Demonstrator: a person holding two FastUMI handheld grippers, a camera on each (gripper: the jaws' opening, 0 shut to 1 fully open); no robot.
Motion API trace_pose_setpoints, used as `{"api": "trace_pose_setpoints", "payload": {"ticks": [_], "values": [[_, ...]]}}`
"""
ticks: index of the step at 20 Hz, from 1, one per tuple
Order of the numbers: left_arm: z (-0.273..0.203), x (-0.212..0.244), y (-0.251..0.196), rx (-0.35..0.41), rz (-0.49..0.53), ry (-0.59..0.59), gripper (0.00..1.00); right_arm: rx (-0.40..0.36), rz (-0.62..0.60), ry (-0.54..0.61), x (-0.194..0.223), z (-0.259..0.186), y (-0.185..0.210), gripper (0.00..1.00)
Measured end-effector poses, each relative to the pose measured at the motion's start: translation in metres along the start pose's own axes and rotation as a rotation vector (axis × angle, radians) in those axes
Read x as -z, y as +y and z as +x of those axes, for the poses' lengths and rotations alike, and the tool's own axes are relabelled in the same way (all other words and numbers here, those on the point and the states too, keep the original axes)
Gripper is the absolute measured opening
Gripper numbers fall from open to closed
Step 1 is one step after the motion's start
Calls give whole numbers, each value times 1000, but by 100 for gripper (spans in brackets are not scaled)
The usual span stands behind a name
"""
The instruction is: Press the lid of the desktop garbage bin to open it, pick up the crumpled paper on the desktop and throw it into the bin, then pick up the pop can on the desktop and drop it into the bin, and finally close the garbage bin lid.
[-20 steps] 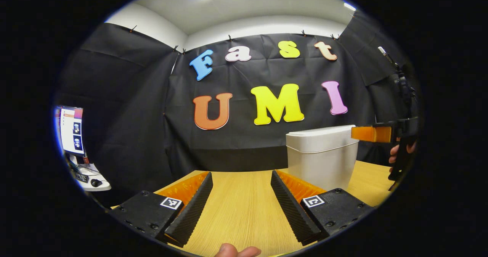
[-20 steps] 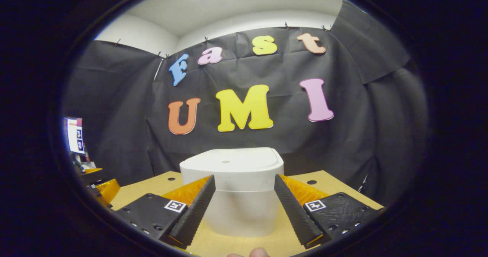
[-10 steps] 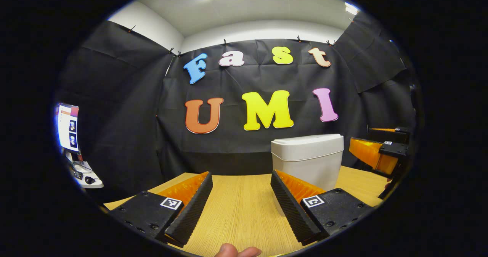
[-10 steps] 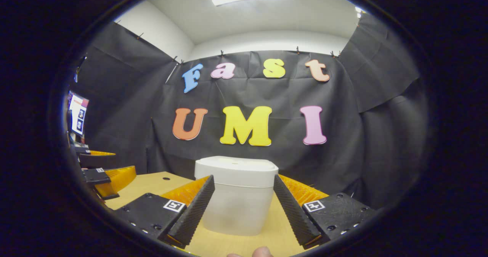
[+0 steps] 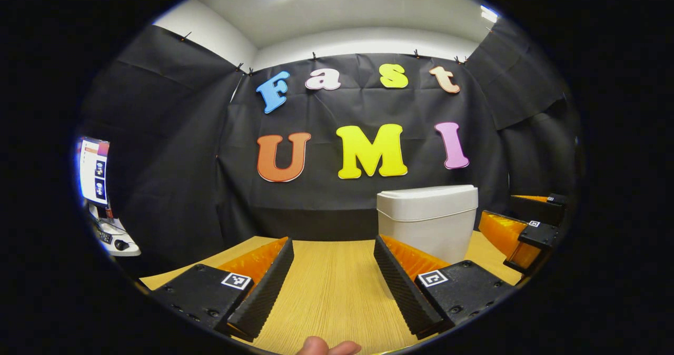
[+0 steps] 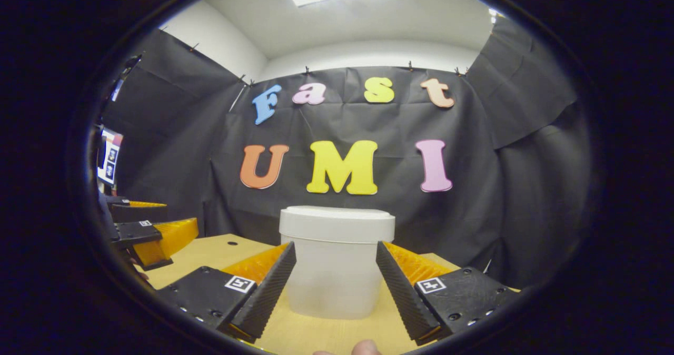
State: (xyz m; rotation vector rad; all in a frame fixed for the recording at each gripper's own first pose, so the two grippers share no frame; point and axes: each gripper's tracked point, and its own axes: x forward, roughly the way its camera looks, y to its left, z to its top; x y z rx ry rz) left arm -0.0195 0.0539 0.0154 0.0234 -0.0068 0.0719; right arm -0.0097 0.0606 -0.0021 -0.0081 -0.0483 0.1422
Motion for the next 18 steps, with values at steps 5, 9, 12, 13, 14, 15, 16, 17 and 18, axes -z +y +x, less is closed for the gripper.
{"api": "trace_pose_setpoints", "payload": {"ticks": [5,9,12,13,14,15,16,17,18], "values": [[1,0,4,-4,-4,4,99,26,17,16,2,5,-5,97],[2,3,9,-8,4,9,99,33,5,13,2,4,-2,97],[5,5,9,-7,2,14,99,47,24,31,6,6,-6,97],[4,5,8,-4,4,16,99,50,35,40,7,6,-7,95],[4,5,7,-1,8,17,99,55,48,48,9,6,-9,98],[4,6,6,1,7,20,99,63,56,59,11,6,-11,98],[3,6,5,5,3,21,99,77,56,73,14,7,-14,98],[3,6,4,10,-2,21,99,93,49,90,18,8,-18,97],[2,4,1,16,-2,18,99,103,44,102,20,7,-19,97]]}}
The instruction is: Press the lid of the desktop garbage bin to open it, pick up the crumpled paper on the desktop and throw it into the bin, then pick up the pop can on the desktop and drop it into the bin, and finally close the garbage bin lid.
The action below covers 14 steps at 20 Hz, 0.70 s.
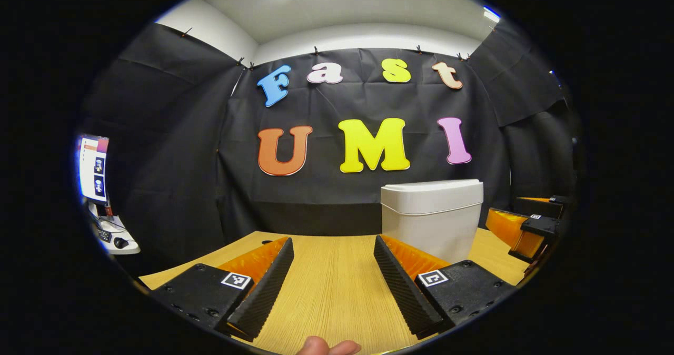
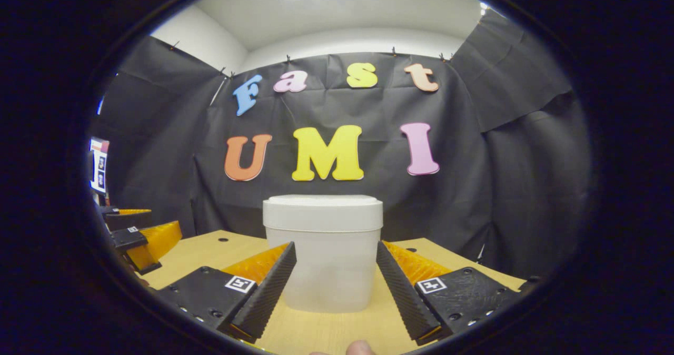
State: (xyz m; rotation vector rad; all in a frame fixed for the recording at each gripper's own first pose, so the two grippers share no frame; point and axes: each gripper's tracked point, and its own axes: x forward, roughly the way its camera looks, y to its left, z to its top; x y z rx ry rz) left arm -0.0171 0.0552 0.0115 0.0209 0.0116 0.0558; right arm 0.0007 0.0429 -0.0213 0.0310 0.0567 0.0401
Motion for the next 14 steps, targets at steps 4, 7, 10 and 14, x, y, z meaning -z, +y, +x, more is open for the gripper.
{"api": "trace_pose_setpoints", "payload": {"ticks": [4,7,10,14], "values": [[-2,-4,1,-5,10,-14,99,27,-10,16,3,0,-2,95],[-3,-6,6,-16,12,-19,99,97,-38,28,7,3,-12,95],[-3,-8,11,-26,8,-25,99,76,-2,50,11,3,-5,95],[-5,-8,13,-30,5,-24,99,71,41,76,18,5,-6,95]]}}
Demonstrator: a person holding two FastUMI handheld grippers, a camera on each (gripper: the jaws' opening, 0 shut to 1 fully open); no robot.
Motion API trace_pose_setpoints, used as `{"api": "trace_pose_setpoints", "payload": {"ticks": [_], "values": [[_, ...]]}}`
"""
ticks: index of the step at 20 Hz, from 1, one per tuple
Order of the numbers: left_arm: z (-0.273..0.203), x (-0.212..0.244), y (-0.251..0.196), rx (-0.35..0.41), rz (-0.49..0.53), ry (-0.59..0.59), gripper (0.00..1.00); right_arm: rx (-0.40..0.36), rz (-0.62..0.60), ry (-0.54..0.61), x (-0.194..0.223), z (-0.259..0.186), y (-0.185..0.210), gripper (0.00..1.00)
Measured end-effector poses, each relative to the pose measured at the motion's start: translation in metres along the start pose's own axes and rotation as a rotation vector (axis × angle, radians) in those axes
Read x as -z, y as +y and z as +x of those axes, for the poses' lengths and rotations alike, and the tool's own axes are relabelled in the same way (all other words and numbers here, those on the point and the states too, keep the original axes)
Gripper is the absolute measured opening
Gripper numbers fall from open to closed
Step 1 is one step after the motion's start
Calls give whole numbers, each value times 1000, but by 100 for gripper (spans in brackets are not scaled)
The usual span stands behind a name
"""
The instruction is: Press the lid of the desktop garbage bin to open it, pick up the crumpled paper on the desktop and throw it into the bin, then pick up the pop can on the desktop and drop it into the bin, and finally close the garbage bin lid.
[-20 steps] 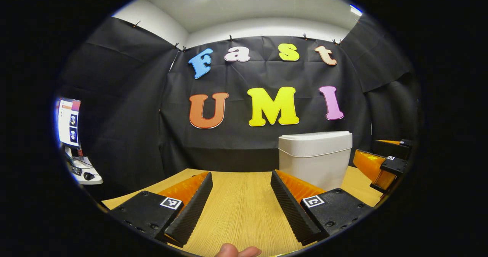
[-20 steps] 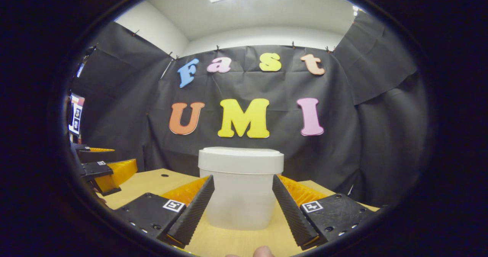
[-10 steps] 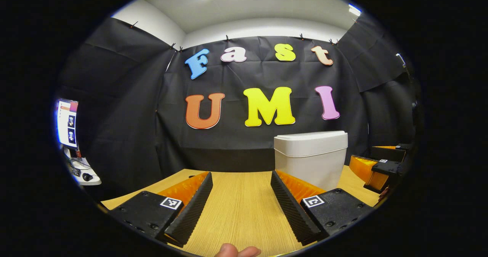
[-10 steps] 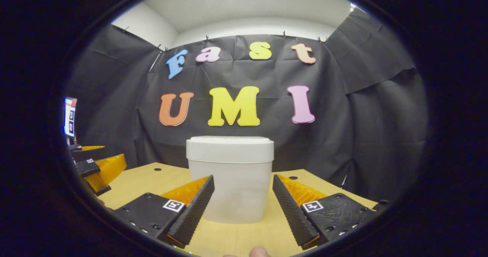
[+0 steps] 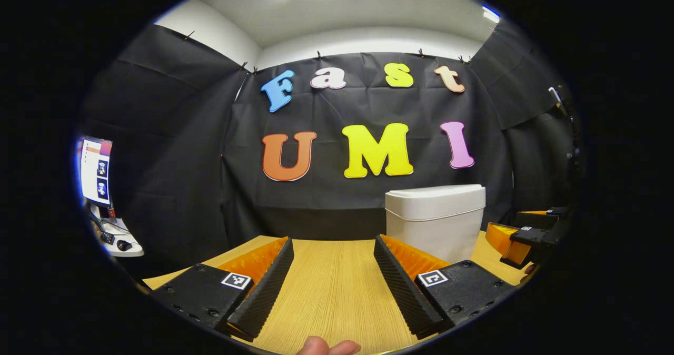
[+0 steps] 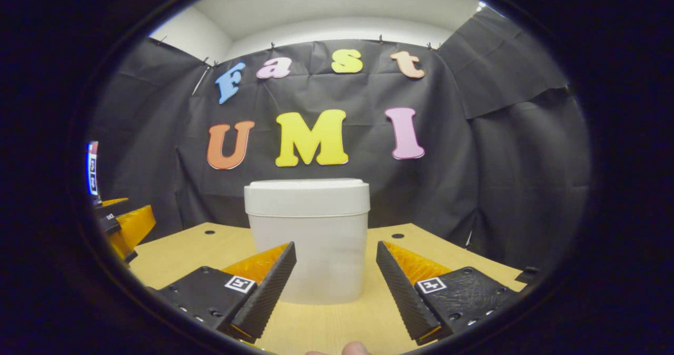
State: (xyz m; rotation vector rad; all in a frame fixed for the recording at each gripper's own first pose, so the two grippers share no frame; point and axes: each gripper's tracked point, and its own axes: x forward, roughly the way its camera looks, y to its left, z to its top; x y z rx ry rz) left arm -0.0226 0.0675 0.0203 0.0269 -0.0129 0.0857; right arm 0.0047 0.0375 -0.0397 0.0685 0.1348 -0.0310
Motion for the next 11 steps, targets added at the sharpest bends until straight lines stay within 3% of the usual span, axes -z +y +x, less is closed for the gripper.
{"api": "trace_pose_setpoints", "payload": {"ticks": [11], "values": [[-1,-3,-1,1,4,-5,99,-26,6,-16,-3,-5,8,96]]}}
